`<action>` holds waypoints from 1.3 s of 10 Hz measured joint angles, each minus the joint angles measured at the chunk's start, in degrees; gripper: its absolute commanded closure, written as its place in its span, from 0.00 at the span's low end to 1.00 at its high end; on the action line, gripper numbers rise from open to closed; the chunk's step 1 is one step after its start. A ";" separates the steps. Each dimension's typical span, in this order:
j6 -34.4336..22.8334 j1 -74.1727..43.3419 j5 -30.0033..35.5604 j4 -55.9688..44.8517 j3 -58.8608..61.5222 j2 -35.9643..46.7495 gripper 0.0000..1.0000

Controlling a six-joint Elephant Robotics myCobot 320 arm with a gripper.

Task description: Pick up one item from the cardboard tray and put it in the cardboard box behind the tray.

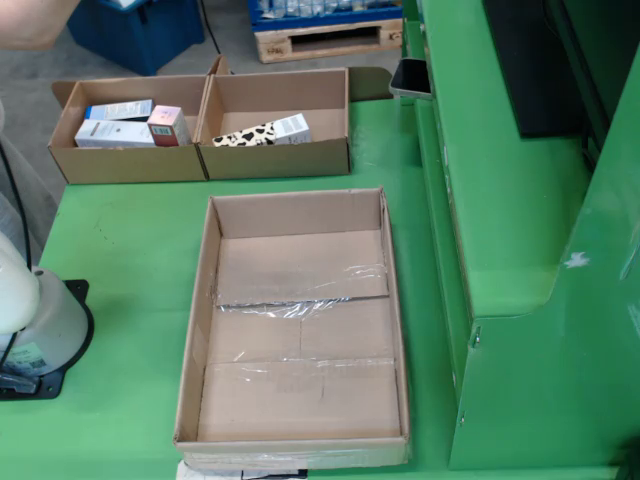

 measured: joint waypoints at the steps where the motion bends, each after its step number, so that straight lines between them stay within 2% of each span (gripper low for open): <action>1: 0.00 -3.17 3.16 1.84 -2.99 3.34 0.00; 4: 0.43 -11.17 11.16 5.53 -10.73 10.28 0.00; 6: 3.69 -16.70 16.61 10.46 -16.53 8.96 0.00; 10: 3.86 -26.90 26.72 11.34 -26.90 8.70 0.00; 13: 3.86 -34.81 28.48 11.34 -34.81 8.70 0.00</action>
